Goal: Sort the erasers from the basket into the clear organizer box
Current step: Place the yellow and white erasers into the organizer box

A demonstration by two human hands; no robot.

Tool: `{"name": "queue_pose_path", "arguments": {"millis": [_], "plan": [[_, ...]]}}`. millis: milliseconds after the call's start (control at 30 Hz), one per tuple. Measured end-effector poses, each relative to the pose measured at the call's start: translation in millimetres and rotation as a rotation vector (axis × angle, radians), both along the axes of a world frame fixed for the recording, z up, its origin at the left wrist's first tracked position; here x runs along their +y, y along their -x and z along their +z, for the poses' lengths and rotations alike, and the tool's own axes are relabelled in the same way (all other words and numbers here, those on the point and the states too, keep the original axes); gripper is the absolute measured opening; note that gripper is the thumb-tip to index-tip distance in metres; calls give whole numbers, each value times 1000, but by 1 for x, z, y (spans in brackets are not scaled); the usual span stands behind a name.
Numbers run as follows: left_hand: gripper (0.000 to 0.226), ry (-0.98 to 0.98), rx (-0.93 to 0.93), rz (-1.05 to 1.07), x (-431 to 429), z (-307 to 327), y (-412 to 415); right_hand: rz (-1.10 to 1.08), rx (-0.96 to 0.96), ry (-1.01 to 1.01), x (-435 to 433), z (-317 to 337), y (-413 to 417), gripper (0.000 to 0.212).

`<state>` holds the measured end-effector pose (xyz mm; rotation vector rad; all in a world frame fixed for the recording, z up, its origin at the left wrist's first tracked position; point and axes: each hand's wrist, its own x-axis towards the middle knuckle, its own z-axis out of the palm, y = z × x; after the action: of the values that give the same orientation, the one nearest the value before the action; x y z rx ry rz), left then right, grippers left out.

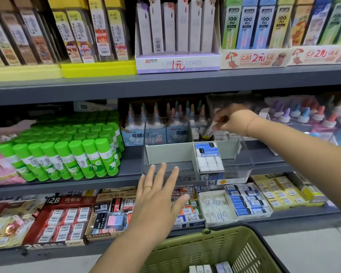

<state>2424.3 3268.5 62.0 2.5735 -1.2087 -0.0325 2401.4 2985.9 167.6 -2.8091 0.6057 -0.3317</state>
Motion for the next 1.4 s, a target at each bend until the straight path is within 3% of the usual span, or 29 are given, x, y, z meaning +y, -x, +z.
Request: {"name": "queue_pose_path", "arguments": {"millis": [100, 367, 733, 800, 933, 1000, 1067, 1133, 1233, 1300, 1400], "plan": [[65, -11, -2, -8, -1, 1, -1, 48, 132, 118, -2, -5, -20, 13], [66, -14, 3, -21, -1, 1, -1, 77, 156, 316, 0, -34, -45, 19], [72, 27, -64, -28, 5, -3, -4, 28, 149, 332, 3, -29, -44, 19], [77, 66, -115, -27, 13, -5, -2, 11, 37, 298, 11, -22, -32, 27], [67, 142, -153, -3, 50, -25, 1, 9, -613, 54, 64, -40, 26, 18], [63, 91, -121, 53, 77, -49, 3, 63, -783, -143, 114, -81, 59, 12], [64, -12, -63, 157, 104, -78, 4, 69, -617, -421, 163, -143, 84, 11], [66, -119, 17, 290, 129, -107, 7, 7, -202, -691, 205, -211, 104, 19], [71, -208, 181, 424, 155, -139, 18, -75, 422, -869, 244, -297, 128, 68], [72, -147, 250, 445, 163, -152, 25, -97, 554, -841, 260, -331, 137, 83], [71, -54, 206, 454, 169, -163, 28, -154, 600, -761, 276, -355, 139, 89]]}}
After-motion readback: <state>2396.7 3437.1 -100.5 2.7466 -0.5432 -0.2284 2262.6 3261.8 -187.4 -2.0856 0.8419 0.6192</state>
